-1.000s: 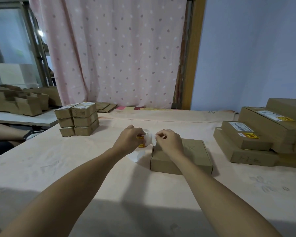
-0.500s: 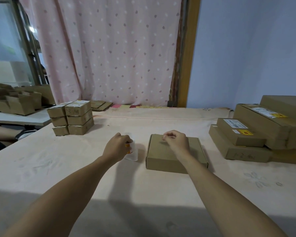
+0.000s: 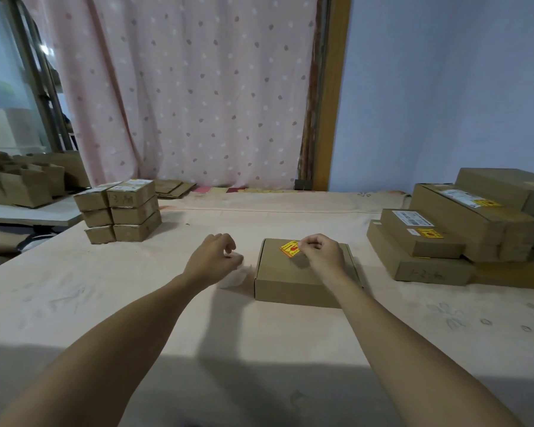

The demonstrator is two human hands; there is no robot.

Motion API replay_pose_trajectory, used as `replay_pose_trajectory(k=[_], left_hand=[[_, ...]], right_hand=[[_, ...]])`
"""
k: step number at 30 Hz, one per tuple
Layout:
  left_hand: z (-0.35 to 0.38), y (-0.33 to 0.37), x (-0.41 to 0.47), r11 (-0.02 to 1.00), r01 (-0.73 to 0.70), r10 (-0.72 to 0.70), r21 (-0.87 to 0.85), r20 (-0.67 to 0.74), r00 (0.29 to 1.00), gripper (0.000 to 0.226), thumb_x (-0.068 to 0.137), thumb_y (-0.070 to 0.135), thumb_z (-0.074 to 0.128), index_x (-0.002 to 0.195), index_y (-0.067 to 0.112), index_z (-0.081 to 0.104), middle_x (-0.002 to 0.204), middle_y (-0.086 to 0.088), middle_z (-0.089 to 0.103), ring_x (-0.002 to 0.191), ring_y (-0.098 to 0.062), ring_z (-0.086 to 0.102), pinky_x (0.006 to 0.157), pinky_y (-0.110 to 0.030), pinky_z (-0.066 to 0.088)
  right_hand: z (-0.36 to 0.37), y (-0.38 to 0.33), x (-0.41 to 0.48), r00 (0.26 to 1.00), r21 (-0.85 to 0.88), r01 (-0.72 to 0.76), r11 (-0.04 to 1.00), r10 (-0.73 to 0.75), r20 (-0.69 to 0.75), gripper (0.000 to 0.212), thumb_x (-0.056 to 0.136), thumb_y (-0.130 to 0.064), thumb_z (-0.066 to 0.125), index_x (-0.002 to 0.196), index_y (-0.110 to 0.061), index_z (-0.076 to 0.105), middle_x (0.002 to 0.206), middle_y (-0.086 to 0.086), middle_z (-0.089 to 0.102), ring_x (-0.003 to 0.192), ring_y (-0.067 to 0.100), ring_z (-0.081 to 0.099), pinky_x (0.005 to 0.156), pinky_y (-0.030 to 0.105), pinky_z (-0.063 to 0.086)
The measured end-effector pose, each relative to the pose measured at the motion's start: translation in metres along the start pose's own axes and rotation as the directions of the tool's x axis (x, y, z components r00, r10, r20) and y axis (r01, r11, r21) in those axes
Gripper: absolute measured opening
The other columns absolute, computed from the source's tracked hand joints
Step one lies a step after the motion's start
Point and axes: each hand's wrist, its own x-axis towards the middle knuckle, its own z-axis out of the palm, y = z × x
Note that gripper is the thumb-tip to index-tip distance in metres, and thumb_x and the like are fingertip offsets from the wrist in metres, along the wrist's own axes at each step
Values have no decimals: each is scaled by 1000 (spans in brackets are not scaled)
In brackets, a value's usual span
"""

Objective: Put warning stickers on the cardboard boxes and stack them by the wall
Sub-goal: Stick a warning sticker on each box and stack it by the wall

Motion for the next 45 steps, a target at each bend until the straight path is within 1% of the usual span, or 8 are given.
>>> replay_pose_trajectory(k=[6, 14, 19, 28, 33, 36, 40, 45], left_hand=[[22, 49, 12, 986, -109, 111, -129, 11, 994, 4, 89, 28, 65, 90, 24, 64, 90, 13, 65, 95, -10, 53, 78, -32, 45], [74, 103, 16, 961, -246, 255, -126, 63, 965, 14, 94, 21, 63, 105, 20, 72, 103, 6, 67, 98, -12, 54, 79, -24, 39], [94, 118, 17, 966, -211, 231, -147, 140, 963, 20, 95, 28, 61, 110, 19, 71, 106, 2, 63, 99, -16, 58, 83, -36, 51], [105, 137, 21, 979, -169, 184, -112, 144, 972, 23, 89, 34, 66, 108, 24, 75, 96, 0, 57, 91, -19, 57, 74, -33, 46], [108, 138, 23, 987, -114, 134, -111, 192, 972, 23, 86, 36, 68, 106, 28, 77, 99, 0, 55, 94, -19, 57, 80, -33, 47], [106, 137, 26, 987, -110, 135, -116, 240, 961, 26, 87, 36, 68, 112, 33, 75, 101, -1, 53, 98, -19, 55, 82, -32, 45], [106, 136, 30, 985, -153, 170, -78, 299, 939, 30, 92, 37, 63, 121, 36, 71, 105, -5, 54, 105, -19, 53, 87, -32, 43], [107, 134, 32, 986, -151, 164, -62, 331, 929, 33, 93, 42, 62, 124, 36, 69, 107, -5, 54, 108, -19, 52, 86, -31, 40]], right_hand=[[-25, 1, -2, 998, -84, 9, 996, -3, 68, 13, 92, -12, 72, 103, -15, 66, 86, -7, 71, 91, 11, 61, 68, 21, 43], [-72, 12, 7, 989, -303, 52, 951, -6, 149, 16, 89, -11, 70, 91, -26, 74, 90, -8, 70, 91, 11, 65, 71, 21, 48], [-85, 20, 16, 986, -411, 88, 907, -22, 163, 17, 91, -12, 70, 94, -28, 73, 91, -11, 65, 88, 6, 59, 63, 15, 42], [-76, 36, 21, 997, -496, 65, 866, -31, 76, 21, 86, -16, 69, 85, -37, 67, 94, -7, 68, 95, 18, 64, 81, 34, 54], [-77, 42, 21, 993, -583, 116, 804, -80, 88, 13, 90, -24, 68, 101, -31, 69, 113, -4, 63, 108, 18, 57, 87, 36, 52], [-80, 43, 21, 1000, -607, 20, 794, -16, 12, 32, 89, -34, 71, 118, -23, 61, 124, -2, 50, 120, 19, 46, 86, 34, 42], [-77, 48, 19, 987, -475, -146, 868, 162, -8, 46, 86, -53, 68, 116, -21, 54, 121, 1, 49, 112, 24, 53, 92, 39, 48], [-74, 50, 17, 983, -470, -159, 868, 183, 6, 56, 87, -54, 71, 124, -19, 48, 127, 5, 49, 117, 28, 54, 90, 38, 46]])
